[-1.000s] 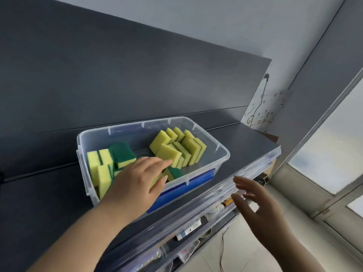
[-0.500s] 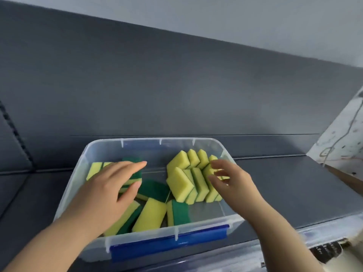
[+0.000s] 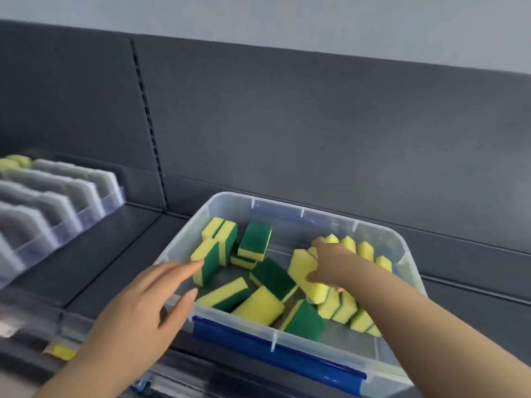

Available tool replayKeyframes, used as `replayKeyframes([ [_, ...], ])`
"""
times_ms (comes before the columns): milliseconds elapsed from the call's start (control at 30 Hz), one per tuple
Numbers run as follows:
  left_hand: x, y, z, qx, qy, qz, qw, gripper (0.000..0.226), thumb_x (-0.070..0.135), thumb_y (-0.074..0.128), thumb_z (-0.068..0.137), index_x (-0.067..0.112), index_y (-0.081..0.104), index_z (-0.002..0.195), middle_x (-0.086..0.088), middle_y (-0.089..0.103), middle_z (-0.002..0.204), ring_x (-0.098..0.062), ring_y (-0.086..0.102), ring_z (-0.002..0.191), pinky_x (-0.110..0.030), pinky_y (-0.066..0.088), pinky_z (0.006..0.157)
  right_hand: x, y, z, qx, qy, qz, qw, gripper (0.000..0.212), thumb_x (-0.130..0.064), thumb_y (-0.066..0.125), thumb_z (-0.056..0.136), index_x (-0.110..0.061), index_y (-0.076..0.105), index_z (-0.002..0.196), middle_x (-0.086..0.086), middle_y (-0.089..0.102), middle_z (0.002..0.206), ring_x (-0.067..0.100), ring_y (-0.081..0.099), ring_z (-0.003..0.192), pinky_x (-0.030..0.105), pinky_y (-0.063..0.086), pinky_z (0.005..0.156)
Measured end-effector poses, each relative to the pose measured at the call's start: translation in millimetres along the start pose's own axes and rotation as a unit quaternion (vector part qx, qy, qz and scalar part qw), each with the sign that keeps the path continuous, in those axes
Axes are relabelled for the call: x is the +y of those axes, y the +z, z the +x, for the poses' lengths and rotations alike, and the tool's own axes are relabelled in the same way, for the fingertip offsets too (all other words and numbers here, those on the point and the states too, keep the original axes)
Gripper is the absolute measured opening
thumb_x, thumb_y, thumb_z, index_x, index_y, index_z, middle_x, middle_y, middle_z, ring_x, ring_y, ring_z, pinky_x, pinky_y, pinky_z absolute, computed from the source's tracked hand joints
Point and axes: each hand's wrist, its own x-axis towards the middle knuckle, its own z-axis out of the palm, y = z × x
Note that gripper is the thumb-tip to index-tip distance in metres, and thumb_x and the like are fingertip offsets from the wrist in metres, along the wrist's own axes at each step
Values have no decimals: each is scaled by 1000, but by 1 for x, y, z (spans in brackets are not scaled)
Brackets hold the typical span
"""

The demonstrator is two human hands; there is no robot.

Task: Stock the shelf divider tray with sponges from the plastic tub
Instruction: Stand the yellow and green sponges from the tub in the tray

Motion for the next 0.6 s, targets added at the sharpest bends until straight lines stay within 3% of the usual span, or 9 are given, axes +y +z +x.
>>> replayKeyframes([
  [133, 14, 4, 5, -11, 9, 23, 1000, 36, 46, 44, 87, 42, 52, 121, 31, 49, 110, 21, 42, 95, -7, 37, 68, 26, -20, -31, 145, -32, 129, 980, 69, -33, 69, 77, -25, 30, 133, 2, 56, 100, 22, 54, 90, 29, 43, 71],
  [200, 21, 12, 17, -23, 23, 29, 999, 35, 50, 41, 91, 43, 51, 124, 30, 46, 113, 14, 43, 101, -12, 38, 77, 45, -23, -54, 239, -34, 214, 947, 66, -34, 73, 74, -30, 37, 129, -5, 54, 92, 16, 51, 82, 25, 38, 69],
  [300, 38, 35, 38, -74, 56, 28, 995, 37, 42, 44, 91, 45, 47, 127, 32, 42, 117, 11, 41, 107, -6, 31, 83, 73, -15, -91, 339, -10, 296, 893, 56, -36, 76, 70, -35, 47, 118, -11, 54, 92, 12, 52, 82, 23, 36, 66],
  [467, 73, 87, 83, -196, 116, 32, 973, 40, 40, 45, 92, 43, 42, 132, 23, 45, 129, 2, 40, 116, -21, 35, 93, 97, 10, -124, 381, 5, 362, 851, 37, -30, 77, 70, -34, 57, 100, -22, 58, 88, -5, 53, 80, 9, 34, 62],
  [600, 97, 138, 122, -323, 149, 95, 930, 45, 39, 47, 93, 35, 39, 137, 11, 44, 136, -12, 44, 121, -27, 36, 92, 107, 23, -139, 399, 24, 387, 831, 33, -30, 76, 71, -38, 55, 96, -26, 56, 87, -9, 54, 80, 6, 37, 56],
])
